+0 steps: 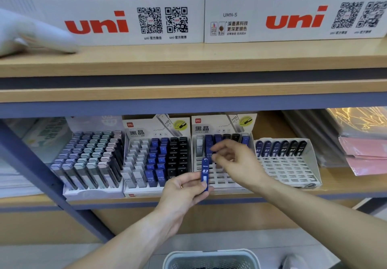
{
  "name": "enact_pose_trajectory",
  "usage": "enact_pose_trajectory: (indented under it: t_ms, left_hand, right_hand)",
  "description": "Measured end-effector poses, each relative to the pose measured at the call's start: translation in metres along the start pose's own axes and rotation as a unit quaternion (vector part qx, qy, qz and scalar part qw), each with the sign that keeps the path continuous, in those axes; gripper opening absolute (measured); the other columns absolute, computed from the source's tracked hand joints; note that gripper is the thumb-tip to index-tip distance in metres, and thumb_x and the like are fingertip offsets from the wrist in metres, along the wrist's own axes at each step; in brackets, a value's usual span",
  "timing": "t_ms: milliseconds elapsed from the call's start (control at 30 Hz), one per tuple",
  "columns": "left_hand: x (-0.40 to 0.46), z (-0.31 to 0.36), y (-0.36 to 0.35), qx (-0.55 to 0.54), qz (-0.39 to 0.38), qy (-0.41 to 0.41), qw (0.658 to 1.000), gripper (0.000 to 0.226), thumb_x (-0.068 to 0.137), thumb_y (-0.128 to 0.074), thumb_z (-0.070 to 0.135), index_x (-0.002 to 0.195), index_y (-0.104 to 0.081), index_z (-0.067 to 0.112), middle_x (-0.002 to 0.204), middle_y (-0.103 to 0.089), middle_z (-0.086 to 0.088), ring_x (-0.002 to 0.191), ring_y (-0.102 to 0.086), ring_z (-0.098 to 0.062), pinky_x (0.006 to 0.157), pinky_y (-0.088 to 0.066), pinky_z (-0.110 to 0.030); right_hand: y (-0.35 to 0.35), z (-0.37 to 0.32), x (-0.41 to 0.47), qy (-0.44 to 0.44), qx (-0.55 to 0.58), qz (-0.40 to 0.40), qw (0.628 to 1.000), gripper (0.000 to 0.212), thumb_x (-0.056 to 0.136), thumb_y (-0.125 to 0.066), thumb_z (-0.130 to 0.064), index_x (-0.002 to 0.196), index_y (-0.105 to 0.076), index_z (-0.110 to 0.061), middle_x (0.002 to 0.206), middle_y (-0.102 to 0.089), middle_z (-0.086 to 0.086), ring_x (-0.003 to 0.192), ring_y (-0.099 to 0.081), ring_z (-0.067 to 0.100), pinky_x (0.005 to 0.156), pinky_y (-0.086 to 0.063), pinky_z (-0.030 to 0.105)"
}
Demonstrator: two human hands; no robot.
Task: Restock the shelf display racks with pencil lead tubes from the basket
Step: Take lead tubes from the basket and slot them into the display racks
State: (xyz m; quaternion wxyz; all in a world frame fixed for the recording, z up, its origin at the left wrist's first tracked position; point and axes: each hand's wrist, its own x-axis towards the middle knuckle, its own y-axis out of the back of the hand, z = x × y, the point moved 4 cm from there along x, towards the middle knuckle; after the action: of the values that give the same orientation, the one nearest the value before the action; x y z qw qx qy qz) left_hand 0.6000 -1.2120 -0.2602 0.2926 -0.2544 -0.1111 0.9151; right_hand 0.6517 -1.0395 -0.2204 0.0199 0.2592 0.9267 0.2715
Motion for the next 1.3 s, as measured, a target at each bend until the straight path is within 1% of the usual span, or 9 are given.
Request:
enact_pose_trajectory:
  t_ms: [67, 167, 300, 367, 567, 700, 1033, 1200, 1300]
  left_hand:
    - [0.002, -0.002, 0.0, 0.015, -0.013, -0.001, 1.0, 0.029, 0.089, -0.066, -0.014, 0.115, -0.068, -0.001, 0.107, -0.075, -0.023, 0.096, -0.076, -0.034, 0.083, -0.062, -0.03]
    - [0.003, -0.003, -0.005, 0.027, -0.032, -0.004, 0.999, 0.033, 0.088, -0.068, -0.013, 0.119, -0.067, -0.001, 0.105, -0.076, -0.02, 0.097, -0.076, -0.033, 0.081, -0.062, -0.028]
    - [0.001, 0.0, -0.016, 0.025, -0.04, -0.021, 0.999, 0.034, 0.087, -0.071, -0.008, 0.119, -0.064, 0.003, 0.103, -0.076, -0.021, 0.096, -0.076, -0.032, 0.084, -0.062, -0.03]
    - [0.0, 0.0, -0.022, 0.035, -0.047, -0.031, 0.998, 0.035, 0.086, -0.073, -0.006, 0.119, -0.063, 0.003, 0.101, -0.076, -0.021, 0.097, -0.075, -0.031, 0.084, -0.061, -0.031]
    - [-0.004, -0.006, -0.034, 0.024, -0.072, -0.03, 0.997, 0.033, 0.085, -0.074, -0.002, 0.116, -0.066, 0.002, 0.1, -0.076, -0.022, 0.1, -0.074, -0.035, 0.084, -0.061, -0.031]
    - [-0.003, -0.01, -0.039, 0.054, -0.084, -0.037, 0.994, 0.03, 0.086, -0.074, -0.001, 0.116, -0.069, 0.004, 0.102, -0.077, -0.017, 0.1, -0.074, -0.033, 0.089, -0.058, -0.036]
    - [0.002, -0.021, -0.072, 0.081, -0.09, -0.053, 0.991, 0.028, 0.082, -0.079, -0.002, 0.109, -0.073, 0.005, 0.098, -0.078, -0.014, 0.095, -0.076, -0.027, 0.088, -0.059, -0.034]
    - [0.007, -0.028, -0.091, 0.094, -0.09, -0.06, 0.99, 0.025, 0.082, -0.079, -0.002, 0.106, -0.076, 0.007, 0.096, -0.079, -0.012, 0.09, -0.076, -0.023, 0.087, -0.059, -0.035]
    - [0.011, -0.029, -0.1, 0.104, -0.08, -0.071, 0.989, 0.026, 0.08, -0.081, -0.001, 0.105, -0.076, 0.008, 0.095, -0.078, -0.012, 0.085, -0.077, -0.023, 0.078, -0.058, -0.028]
  right_hand:
    - [-0.005, 0.001, -0.011, -0.058, 0.095, -0.059, 0.992, 0.018, 0.092, -0.073, -0.013, 0.107, -0.068, -0.02, 0.089, -0.075, 0.003, 0.08, -0.073, 0.019, 0.074, -0.063, 0.033]
    - [-0.003, 0.0, -0.02, -0.069, 0.127, -0.076, 0.987, 0.026, 0.089, -0.075, -0.004, 0.111, -0.068, -0.016, 0.093, -0.076, 0.011, 0.085, -0.074, 0.023, 0.072, -0.06, 0.026]
    - [0.008, 0.004, -0.023, -0.086, 0.195, -0.057, 0.975, 0.029, 0.09, -0.071, 0.003, 0.114, -0.069, -0.014, 0.093, -0.075, 0.018, 0.089, -0.074, 0.033, 0.083, -0.063, 0.039]
    - [0.015, 0.006, -0.025, -0.075, 0.198, -0.054, 0.976, 0.033, 0.09, -0.071, 0.003, 0.117, -0.068, -0.016, 0.091, -0.076, 0.016, 0.087, -0.075, 0.031, 0.085, -0.062, 0.041]
    - [0.031, 0.005, -0.035, -0.05, 0.198, -0.034, 0.978, 0.032, 0.088, -0.074, 0.0, 0.116, -0.07, -0.015, 0.088, -0.078, 0.012, 0.086, -0.076, 0.025, 0.078, -0.061, 0.03]
    - [0.04, 0.011, -0.042, -0.063, 0.204, 0.002, 0.977, 0.03, 0.086, -0.076, 0.0, 0.114, -0.071, -0.01, 0.088, -0.079, 0.011, 0.081, -0.076, 0.022, 0.073, -0.059, 0.024]
    - [0.062, 0.038, -0.061, -0.126, 0.247, 0.082, 0.957, 0.027, 0.086, -0.077, -0.002, 0.111, -0.071, -0.011, 0.092, -0.079, 0.008, 0.09, -0.076, 0.026, 0.086, -0.06, 0.036]
    - [0.078, 0.04, -0.067, -0.124, 0.261, 0.108, 0.951, 0.03, 0.088, -0.073, 0.003, 0.113, -0.068, -0.012, 0.09, -0.078, 0.011, 0.085, -0.076, 0.023, 0.071, -0.059, 0.025]
    - [0.086, 0.041, -0.069, -0.109, 0.227, 0.117, 0.961, 0.034, 0.089, -0.073, 0.003, 0.116, -0.068, -0.017, 0.089, -0.078, 0.009, 0.085, -0.076, 0.019, 0.072, -0.06, 0.025]
